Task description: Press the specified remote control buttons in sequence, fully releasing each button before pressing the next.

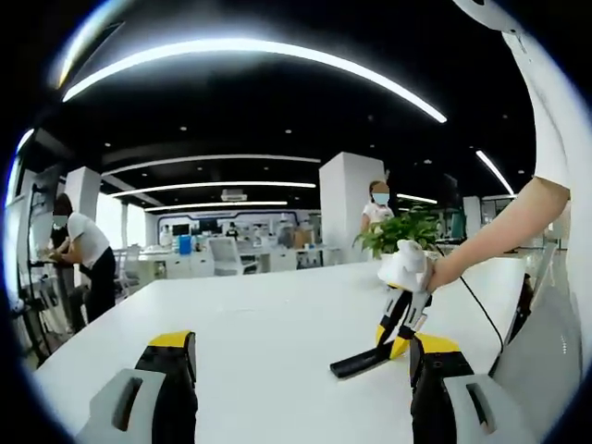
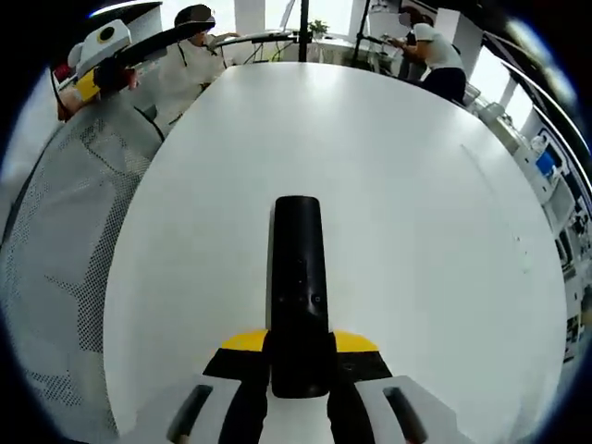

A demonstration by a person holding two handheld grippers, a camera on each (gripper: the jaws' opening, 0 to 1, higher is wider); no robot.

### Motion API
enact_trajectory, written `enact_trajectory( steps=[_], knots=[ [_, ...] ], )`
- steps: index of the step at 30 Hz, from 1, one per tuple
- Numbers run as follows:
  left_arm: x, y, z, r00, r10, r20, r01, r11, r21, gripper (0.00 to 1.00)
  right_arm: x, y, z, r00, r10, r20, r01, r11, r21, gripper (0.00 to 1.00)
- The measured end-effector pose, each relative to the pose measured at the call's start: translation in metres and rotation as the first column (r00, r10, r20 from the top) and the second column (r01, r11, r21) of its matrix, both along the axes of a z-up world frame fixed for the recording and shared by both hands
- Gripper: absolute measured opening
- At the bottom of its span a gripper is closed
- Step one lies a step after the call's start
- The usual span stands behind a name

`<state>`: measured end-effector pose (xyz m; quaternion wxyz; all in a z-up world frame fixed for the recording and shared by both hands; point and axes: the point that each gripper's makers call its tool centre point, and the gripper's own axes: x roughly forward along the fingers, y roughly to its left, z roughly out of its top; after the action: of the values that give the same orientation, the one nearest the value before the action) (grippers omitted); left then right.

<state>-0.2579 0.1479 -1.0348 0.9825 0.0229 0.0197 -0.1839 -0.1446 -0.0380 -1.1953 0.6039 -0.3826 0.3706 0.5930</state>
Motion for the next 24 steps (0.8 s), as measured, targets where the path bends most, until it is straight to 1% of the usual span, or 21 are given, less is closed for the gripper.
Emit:
enact_trajectory(
  steps=[1,7,12,17,22,24],
  knots=[
    [0.0,0.0,-0.001,1.0,0.001,-0.003,-0.001,1.0,0.0,1.0,0.003,0.0,0.0,1.0,0.019,0.006,-0.019,1.0,-0.004,0.21],
    [0.0,0.0,-0.003,1.0,0.0,-0.014,0.0,1.0,-0.001,1.0,0.016,0.002,0.0,0.999,0.033,0.005,-0.033,0.999,-0.016,0.21],
    [0.0,0.0,-0.005,1.0,-0.002,-0.026,0.002,1.0,0.004,1.0,0.02,0.006,0.0,0.998,0.063,0.011,-0.063,0.998,-0.018,0.21],
    [0.0,0.001,-0.007,0.999,-0.002,-0.036,0.002,1.0,0.007,1.0,0.022,0.009,0.002,0.997,0.073,0.01,-0.073,0.997,-0.009,0.21],
    [0.001,0.001,-0.009,0.999,0.0,-0.04,0.001,1.0,0.018,1.0,0.029,0.012,0.003,0.998,0.059,0.009,-0.059,0.998,-0.001,0.21],
    [0.0,0.0,-0.01,0.999,-0.006,-0.05,0.007,1.0,0.009,1.0,0.03,0.012,0.004,0.998,0.059,0.006,-0.059,0.998,-0.005,0.21]
  ],
)
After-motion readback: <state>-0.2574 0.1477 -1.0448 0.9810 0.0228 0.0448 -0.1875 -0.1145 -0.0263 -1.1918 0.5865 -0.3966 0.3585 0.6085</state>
